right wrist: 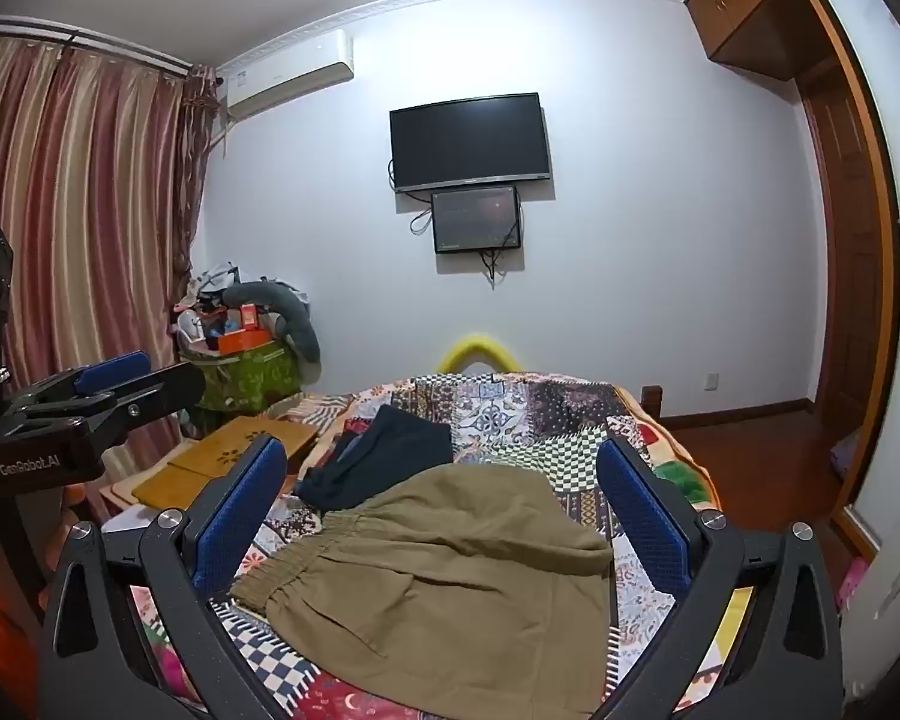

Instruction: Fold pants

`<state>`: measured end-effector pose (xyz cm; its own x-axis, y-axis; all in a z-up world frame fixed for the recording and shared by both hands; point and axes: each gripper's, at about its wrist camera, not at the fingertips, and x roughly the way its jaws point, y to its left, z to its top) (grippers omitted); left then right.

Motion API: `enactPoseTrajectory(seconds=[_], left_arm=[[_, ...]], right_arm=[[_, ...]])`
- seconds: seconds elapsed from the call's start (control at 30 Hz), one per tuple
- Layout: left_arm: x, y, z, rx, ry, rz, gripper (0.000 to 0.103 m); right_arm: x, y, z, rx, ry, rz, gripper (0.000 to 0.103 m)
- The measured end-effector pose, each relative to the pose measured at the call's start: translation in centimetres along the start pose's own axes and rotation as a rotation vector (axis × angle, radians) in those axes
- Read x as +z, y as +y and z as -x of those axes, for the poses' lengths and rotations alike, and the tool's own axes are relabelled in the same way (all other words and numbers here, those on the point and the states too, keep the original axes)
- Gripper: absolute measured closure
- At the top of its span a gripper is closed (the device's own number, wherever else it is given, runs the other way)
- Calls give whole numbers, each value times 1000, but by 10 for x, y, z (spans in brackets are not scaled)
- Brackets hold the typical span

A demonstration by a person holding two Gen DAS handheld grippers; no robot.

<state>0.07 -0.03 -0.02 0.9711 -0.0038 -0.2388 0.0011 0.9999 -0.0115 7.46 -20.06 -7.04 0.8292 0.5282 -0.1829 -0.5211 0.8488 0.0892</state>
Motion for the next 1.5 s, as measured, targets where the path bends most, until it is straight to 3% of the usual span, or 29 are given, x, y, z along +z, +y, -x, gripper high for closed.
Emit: enactPoseTrajectory(seconds=[1.5], left_arm=[[-5, -1, -10, 7, 9, 5, 0]], right_arm=[[-5, -7, -2, -18, 6, -24, 0]])
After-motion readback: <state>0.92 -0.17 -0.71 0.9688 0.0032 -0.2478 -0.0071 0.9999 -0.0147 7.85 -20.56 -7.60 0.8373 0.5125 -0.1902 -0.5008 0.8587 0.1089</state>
